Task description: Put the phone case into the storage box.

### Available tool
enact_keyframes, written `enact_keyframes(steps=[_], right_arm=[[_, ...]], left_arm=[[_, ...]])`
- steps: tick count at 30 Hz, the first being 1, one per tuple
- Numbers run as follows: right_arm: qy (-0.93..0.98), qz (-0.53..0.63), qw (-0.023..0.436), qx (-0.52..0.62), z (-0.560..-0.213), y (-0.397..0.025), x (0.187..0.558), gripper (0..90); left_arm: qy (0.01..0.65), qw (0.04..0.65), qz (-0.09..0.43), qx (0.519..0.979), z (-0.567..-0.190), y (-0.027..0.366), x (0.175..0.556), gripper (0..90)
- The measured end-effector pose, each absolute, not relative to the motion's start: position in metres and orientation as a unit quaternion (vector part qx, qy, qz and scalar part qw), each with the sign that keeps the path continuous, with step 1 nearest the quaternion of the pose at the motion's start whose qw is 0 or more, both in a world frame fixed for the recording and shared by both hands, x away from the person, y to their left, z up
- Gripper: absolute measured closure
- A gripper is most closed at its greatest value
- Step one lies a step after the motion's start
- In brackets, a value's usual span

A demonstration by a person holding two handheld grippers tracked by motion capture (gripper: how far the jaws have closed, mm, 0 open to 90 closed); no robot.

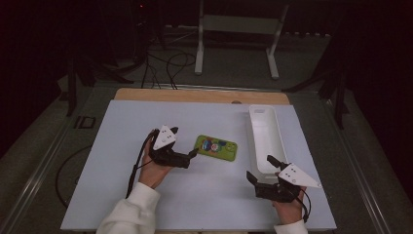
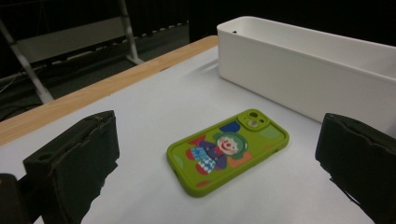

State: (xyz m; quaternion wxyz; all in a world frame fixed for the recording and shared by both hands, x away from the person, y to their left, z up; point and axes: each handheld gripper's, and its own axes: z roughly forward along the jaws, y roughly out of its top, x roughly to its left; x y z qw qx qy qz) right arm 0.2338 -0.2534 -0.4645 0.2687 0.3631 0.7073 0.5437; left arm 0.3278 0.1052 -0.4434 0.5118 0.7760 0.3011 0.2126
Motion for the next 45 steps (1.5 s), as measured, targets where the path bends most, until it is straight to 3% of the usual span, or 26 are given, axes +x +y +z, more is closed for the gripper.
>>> enact_keyframes(steps=[45], right_arm=[[0.703,0.549,0.266,0.364,-0.463,-0.253,0.234,8.6]], left_arm=[[0.298,0.520,0.204,0.774,-0.455,0.062,0.379,0.1]])
